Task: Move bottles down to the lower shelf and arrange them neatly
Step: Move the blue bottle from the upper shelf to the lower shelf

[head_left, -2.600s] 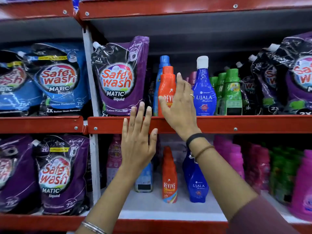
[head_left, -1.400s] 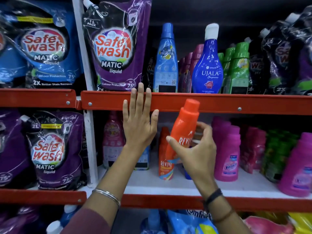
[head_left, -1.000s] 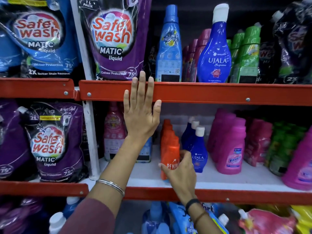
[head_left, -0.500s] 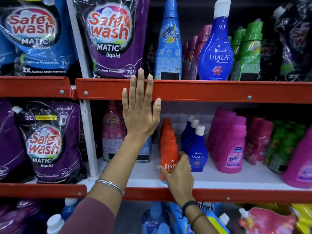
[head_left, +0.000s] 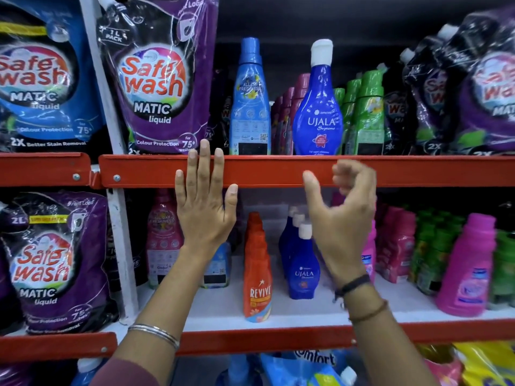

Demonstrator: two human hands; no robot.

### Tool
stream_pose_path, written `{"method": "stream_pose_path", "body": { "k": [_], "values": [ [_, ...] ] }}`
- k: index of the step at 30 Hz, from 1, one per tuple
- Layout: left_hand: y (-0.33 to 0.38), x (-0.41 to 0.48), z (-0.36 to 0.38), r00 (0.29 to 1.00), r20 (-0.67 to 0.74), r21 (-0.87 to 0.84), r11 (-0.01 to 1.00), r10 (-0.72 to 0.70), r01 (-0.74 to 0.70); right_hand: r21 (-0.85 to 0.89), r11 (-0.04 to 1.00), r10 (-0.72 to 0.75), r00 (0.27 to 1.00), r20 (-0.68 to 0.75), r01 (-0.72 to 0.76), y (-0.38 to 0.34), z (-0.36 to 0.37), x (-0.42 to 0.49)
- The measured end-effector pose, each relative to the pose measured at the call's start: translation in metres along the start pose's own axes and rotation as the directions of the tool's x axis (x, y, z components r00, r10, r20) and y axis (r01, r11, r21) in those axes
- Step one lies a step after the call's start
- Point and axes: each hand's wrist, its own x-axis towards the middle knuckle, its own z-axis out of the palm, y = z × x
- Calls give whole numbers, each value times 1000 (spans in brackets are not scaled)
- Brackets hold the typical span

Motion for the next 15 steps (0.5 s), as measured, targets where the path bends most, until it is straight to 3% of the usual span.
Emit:
{"method": "stream_pose_path", "body": {
  "k": [3, 8, 15],
  "values": [
    [-1, 0, -1, 1000, 7, 16, 1000, 2, -3, -119, 992, -48, 999, 0, 48, -5, 14, 48],
    [0, 0, 0, 1000, 24, 13, 1000, -2, 2, -450, 889, 5, 983, 185, 80, -6, 38, 85],
    [1, 0, -1, 999, 35, 6, 1000, -8, 8, -468, 882, 40, 981, 190, 55, -12, 40, 88]
  ]
}}
